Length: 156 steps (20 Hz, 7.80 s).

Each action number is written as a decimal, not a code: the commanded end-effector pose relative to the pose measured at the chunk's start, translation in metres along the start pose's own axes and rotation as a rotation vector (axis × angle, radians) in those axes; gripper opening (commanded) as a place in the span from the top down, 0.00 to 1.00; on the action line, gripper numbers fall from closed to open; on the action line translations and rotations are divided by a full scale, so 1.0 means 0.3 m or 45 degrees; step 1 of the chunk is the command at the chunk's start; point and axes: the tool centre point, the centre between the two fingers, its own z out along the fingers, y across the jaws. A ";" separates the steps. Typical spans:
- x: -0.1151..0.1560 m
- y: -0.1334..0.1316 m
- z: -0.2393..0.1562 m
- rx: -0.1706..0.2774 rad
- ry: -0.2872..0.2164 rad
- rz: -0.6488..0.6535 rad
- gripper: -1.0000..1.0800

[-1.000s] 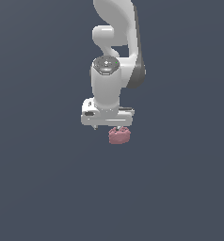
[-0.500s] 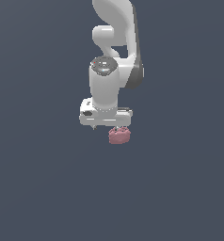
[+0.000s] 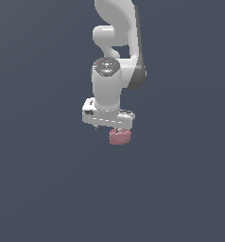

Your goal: Pick up the object and move it to a goal position.

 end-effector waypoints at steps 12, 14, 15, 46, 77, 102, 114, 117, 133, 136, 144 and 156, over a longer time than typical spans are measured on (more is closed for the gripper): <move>-0.024 -0.052 0.022 0.009 -0.005 0.419 0.04; -0.028 -0.060 0.025 0.010 -0.005 0.484 0.04; -0.030 -0.064 0.027 0.011 -0.006 0.517 0.04; -0.088 -0.172 0.071 0.022 -0.021 1.488 0.04; -0.098 -0.190 0.244 0.023 -0.023 1.629 0.04; -0.055 -0.250 0.063 0.024 -0.020 1.629 1.00; 0.032 -0.372 -0.305 0.022 -0.019 1.630 1.00; 0.055 -0.404 -0.398 0.022 -0.019 1.630 1.00; 0.151 -0.529 -0.749 0.022 -0.021 1.629 1.00; 0.164 -0.546 -0.795 0.022 -0.021 1.629 1.00; 0.194 -0.580 -0.885 0.023 -0.023 1.628 1.00; 0.211 -0.598 -0.933 0.023 -0.023 1.628 1.00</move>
